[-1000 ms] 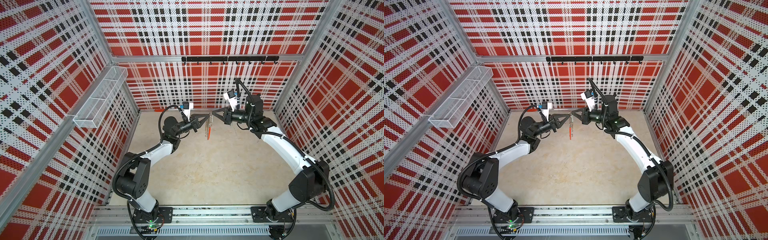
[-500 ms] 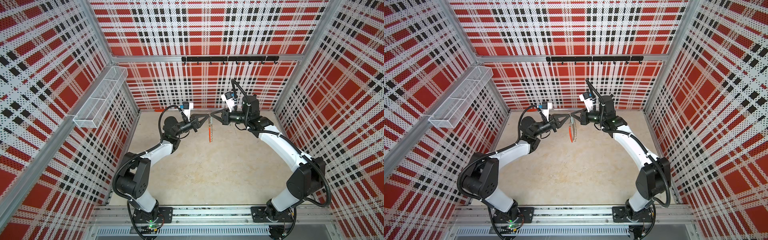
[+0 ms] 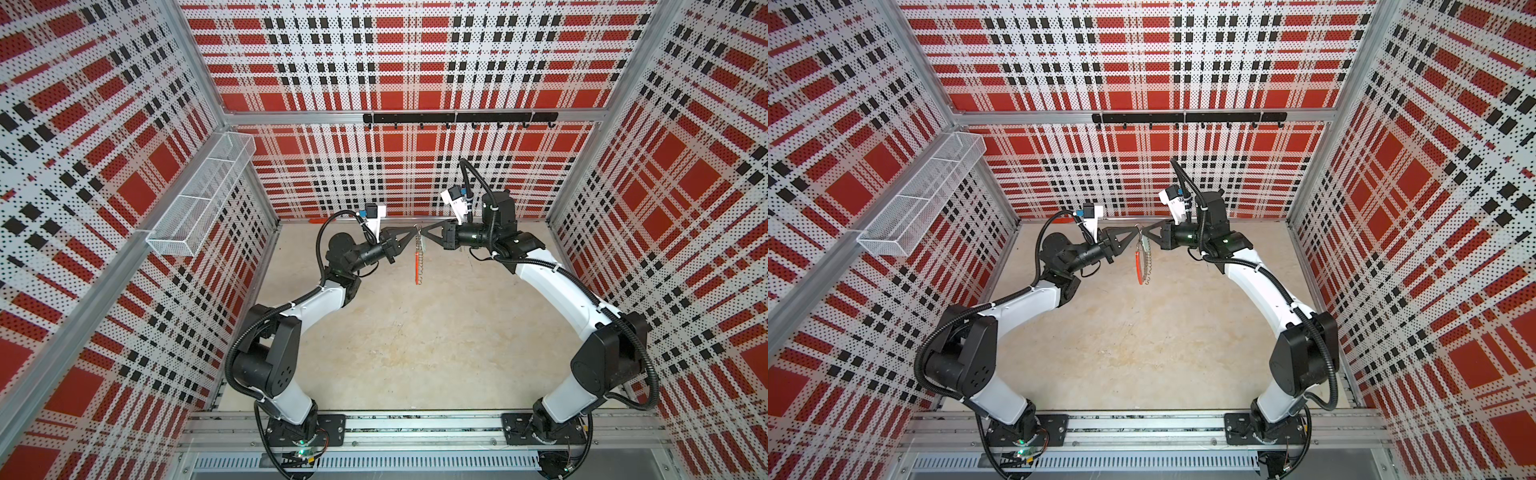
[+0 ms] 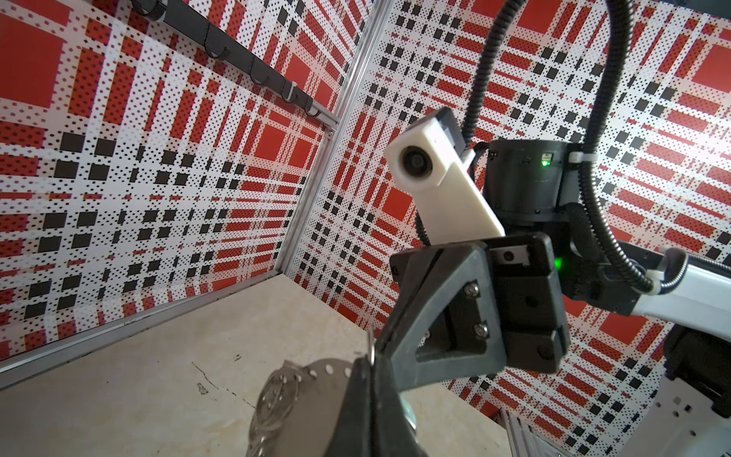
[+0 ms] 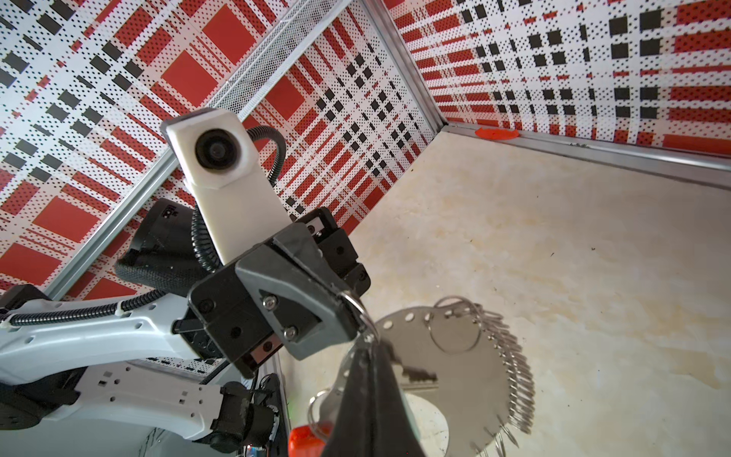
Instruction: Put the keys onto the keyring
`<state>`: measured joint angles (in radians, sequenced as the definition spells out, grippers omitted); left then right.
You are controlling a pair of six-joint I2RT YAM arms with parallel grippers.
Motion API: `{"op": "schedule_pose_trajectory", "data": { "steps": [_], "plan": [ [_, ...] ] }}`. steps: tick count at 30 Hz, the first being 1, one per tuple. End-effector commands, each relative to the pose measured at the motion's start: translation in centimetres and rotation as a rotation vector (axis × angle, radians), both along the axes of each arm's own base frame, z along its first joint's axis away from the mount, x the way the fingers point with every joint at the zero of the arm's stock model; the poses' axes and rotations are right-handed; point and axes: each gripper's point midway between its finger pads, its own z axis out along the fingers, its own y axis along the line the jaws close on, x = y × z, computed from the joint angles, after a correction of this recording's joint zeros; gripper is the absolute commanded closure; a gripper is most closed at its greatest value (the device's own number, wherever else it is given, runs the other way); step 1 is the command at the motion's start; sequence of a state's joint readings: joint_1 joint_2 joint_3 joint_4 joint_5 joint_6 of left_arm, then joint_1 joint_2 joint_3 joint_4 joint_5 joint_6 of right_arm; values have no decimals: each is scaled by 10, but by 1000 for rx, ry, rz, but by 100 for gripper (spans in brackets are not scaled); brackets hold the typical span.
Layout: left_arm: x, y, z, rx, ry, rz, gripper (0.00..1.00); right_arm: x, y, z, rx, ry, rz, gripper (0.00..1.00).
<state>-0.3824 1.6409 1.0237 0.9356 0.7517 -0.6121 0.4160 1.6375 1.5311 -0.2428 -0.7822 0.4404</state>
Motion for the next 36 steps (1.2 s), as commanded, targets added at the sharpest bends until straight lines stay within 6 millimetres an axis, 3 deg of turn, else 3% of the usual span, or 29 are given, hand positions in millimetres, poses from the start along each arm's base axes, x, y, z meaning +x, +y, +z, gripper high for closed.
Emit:
{"op": "schedule_pose_trajectory", "data": {
  "steps": [1, 9, 18, 30, 36],
  "plan": [
    [-17, 4, 44, -49, -153, -6, 100, -2, 1, -8, 2, 51, 17, 100],
    [-17, 3, 44, -58, -151, -7, 100, -5, -11, -1, 25, 22, -9, 100],
    [-15, -2, 37, -56, -131, -21, 100, -12, -20, 51, 134, -125, -14, 100],
    [-15, -1, 45, -70, -154, 15, 100, 2, -9, 48, 162, 0, 12, 100],
    [-21, 0, 51, -75, -193, 12, 100, 10, -9, 37, 135, 55, -14, 100]
  ]
}}
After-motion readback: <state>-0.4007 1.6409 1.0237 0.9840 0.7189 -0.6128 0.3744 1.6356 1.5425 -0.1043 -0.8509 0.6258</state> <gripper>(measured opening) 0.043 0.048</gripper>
